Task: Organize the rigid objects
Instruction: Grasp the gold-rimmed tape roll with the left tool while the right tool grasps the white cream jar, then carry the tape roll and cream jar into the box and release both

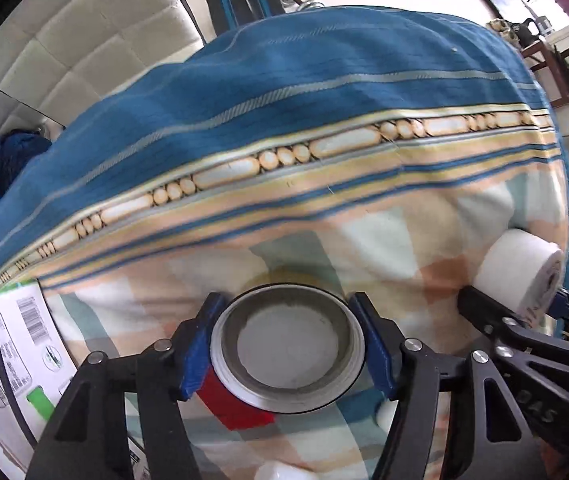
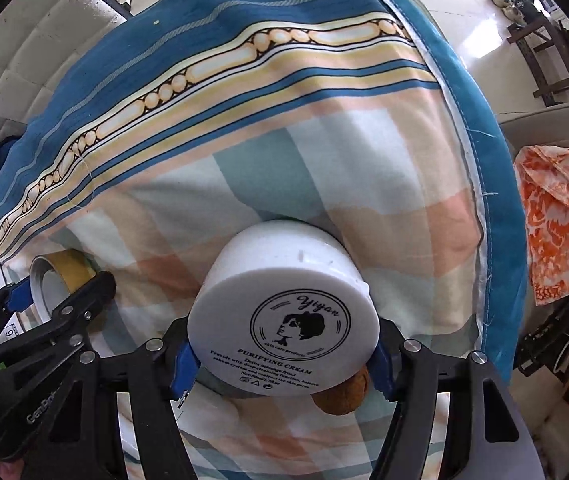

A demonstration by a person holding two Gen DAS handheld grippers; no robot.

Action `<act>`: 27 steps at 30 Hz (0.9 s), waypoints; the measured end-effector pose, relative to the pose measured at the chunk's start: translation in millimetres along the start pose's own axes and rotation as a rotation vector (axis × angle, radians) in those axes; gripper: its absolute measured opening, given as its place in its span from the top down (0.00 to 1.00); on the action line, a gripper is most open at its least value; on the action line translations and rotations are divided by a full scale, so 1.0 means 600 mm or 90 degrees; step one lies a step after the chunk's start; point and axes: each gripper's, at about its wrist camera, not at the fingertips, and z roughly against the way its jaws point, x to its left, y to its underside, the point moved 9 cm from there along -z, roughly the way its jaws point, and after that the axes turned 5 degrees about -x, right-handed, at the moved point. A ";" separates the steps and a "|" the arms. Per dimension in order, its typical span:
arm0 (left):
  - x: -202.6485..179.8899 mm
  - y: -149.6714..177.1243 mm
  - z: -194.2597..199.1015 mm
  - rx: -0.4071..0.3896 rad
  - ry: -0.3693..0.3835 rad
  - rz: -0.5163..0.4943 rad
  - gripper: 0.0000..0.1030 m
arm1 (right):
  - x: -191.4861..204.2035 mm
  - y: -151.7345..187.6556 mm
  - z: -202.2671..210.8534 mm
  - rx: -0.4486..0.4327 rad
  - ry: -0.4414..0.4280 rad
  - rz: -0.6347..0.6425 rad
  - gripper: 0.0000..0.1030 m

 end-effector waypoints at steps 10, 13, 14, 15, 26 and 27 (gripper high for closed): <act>0.014 0.030 0.107 -0.068 0.022 0.018 0.40 | 0.041 0.070 0.054 -0.036 -0.022 0.050 0.33; 0.024 0.047 0.149 -0.095 0.030 0.028 0.40 | 0.049 0.091 0.078 -0.046 -0.020 0.061 0.33; 0.030 0.053 0.161 -0.103 0.034 0.031 0.40 | 0.051 0.097 0.089 -0.049 -0.020 0.065 0.33; 0.035 0.063 0.177 -0.111 0.039 0.034 0.40 | 0.056 0.104 0.100 -0.054 -0.020 0.070 0.33; 0.134 0.151 0.297 -0.181 0.090 0.083 0.40 | 0.176 0.195 0.246 -0.112 -0.068 0.124 0.33; 0.149 0.163 0.307 -0.185 0.090 0.089 0.40 | 0.196 0.206 0.257 -0.114 -0.070 0.131 0.33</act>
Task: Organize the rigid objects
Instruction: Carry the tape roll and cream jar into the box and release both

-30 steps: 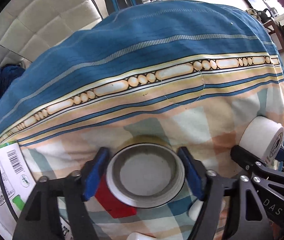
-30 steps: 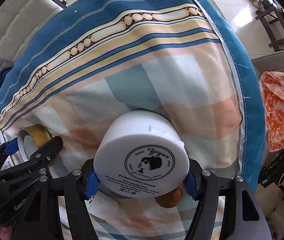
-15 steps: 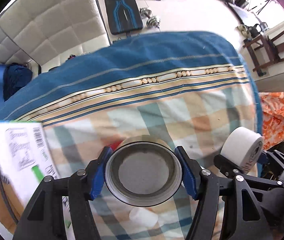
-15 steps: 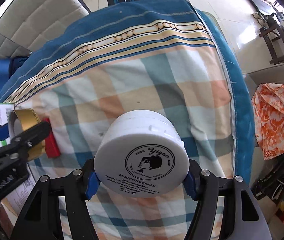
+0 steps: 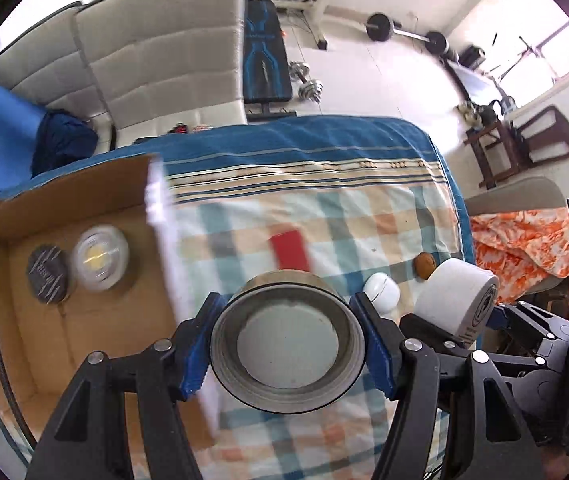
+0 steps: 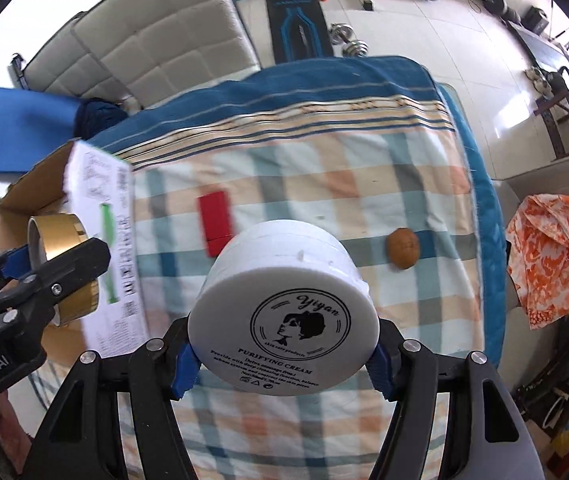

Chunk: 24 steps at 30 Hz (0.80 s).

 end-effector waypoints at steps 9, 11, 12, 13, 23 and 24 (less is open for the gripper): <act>0.174 0.055 0.097 -0.030 -0.044 0.058 0.40 | 0.230 0.027 0.029 -0.008 -0.055 0.063 0.33; 0.216 0.065 0.107 -0.032 -0.059 0.068 0.40 | 0.275 0.033 0.019 -0.002 -0.064 0.071 0.33; 0.239 0.070 0.112 -0.033 -0.068 0.076 0.40 | 0.294 0.035 0.013 0.000 -0.063 0.076 0.33; 0.255 0.075 0.116 -0.033 -0.073 0.080 0.40 | 0.316 0.037 0.007 0.001 -0.062 0.081 0.33; 0.384 0.098 0.114 -0.021 -0.104 0.115 0.40 | 0.447 0.050 -0.058 0.030 -0.045 0.116 0.33; 0.394 0.100 0.108 -0.016 -0.106 0.117 0.40 | 0.453 0.049 -0.065 0.032 -0.043 0.118 0.33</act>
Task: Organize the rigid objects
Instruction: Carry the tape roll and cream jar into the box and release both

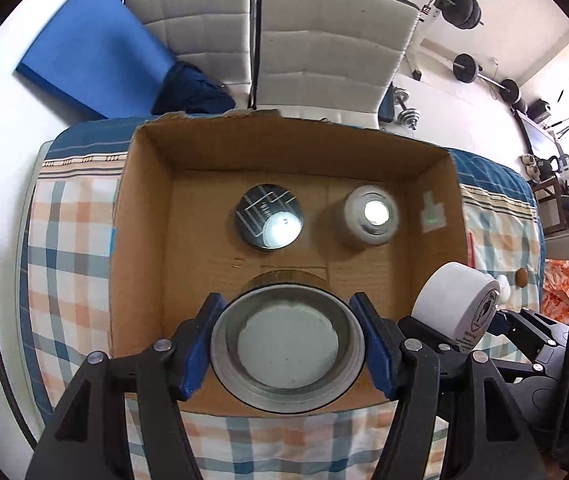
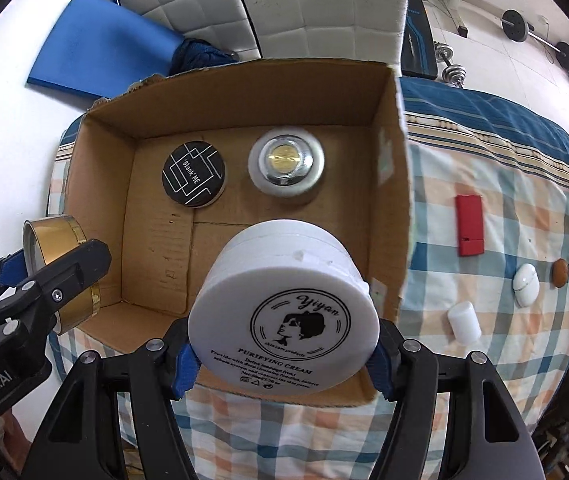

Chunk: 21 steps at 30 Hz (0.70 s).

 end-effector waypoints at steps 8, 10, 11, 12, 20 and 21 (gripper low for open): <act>0.079 0.022 -0.109 0.076 -0.047 0.007 0.40 | 0.011 -0.005 -0.089 0.043 0.020 -0.002 0.33; 0.093 0.024 -0.138 0.094 -0.060 0.010 0.40 | 0.009 -0.004 -0.113 0.054 0.025 -0.010 0.33; 0.098 0.024 -0.153 0.104 -0.063 0.011 0.40 | 0.008 -0.005 -0.123 0.060 0.027 -0.012 0.33; 0.104 0.024 -0.169 0.115 -0.068 0.011 0.40 | 0.006 -0.005 -0.135 0.065 0.032 -0.013 0.33; 0.115 -0.012 -0.236 0.136 -0.102 -0.013 0.40 | -0.019 -0.006 -0.205 0.118 0.067 -0.028 0.33; 0.114 -0.016 -0.241 0.136 -0.106 -0.017 0.40 | -0.024 -0.007 -0.211 0.126 0.071 -0.029 0.33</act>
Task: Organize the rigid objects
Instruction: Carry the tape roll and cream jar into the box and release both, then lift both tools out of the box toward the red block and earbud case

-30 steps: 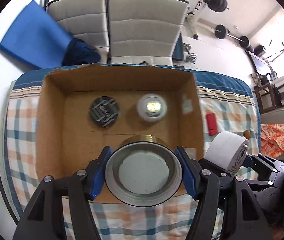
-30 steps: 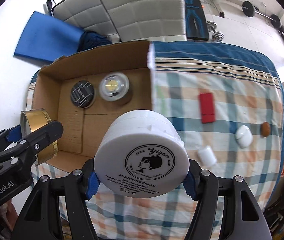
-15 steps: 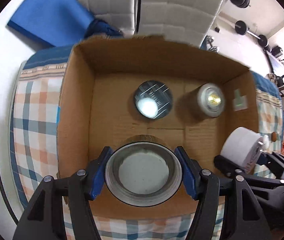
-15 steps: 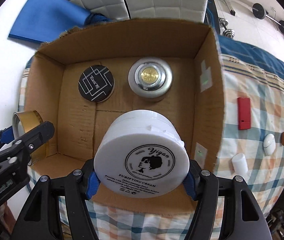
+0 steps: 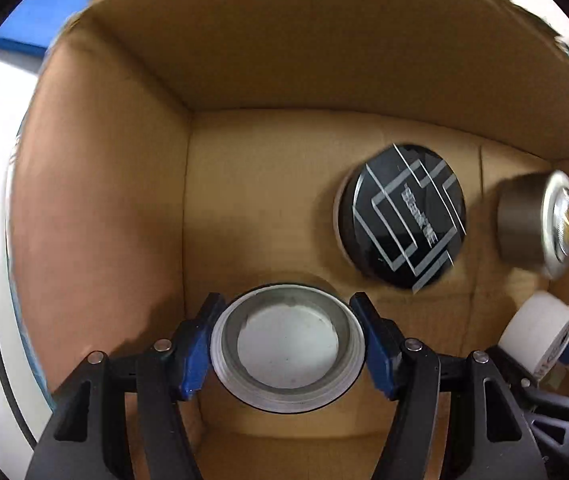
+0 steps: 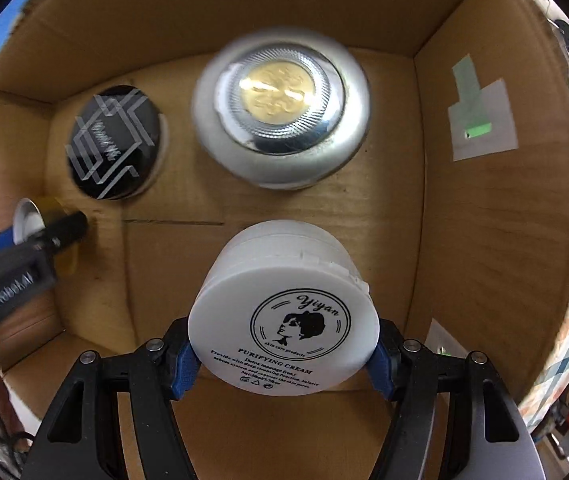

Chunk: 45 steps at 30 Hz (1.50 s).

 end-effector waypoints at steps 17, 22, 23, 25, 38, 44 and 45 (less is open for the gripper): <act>0.002 -0.022 -0.029 0.078 0.017 -0.017 0.39 | -0.025 -0.032 -0.026 0.062 0.013 -0.026 0.31; 0.010 0.000 -0.015 0.083 0.064 0.022 0.36 | -0.022 -0.042 0.003 0.055 -0.003 -0.020 0.22; 0.006 0.009 -0.009 0.082 0.070 0.023 0.32 | -0.021 -0.042 0.009 0.051 -0.005 -0.019 0.19; -0.001 0.018 0.006 0.077 0.085 0.021 0.25 | -0.019 -0.044 0.025 0.038 -0.012 -0.015 0.14; -0.007 0.063 0.139 -0.037 0.073 0.036 0.00 | -0.015 -0.014 0.144 -0.043 -0.009 0.004 0.00; -0.023 0.106 0.190 -0.082 0.075 0.034 0.00 | 0.002 0.030 0.200 -0.092 -0.018 0.010 0.00; -0.021 0.107 0.199 -0.095 0.074 0.038 0.00 | 0.007 0.040 0.208 -0.102 -0.017 0.012 0.00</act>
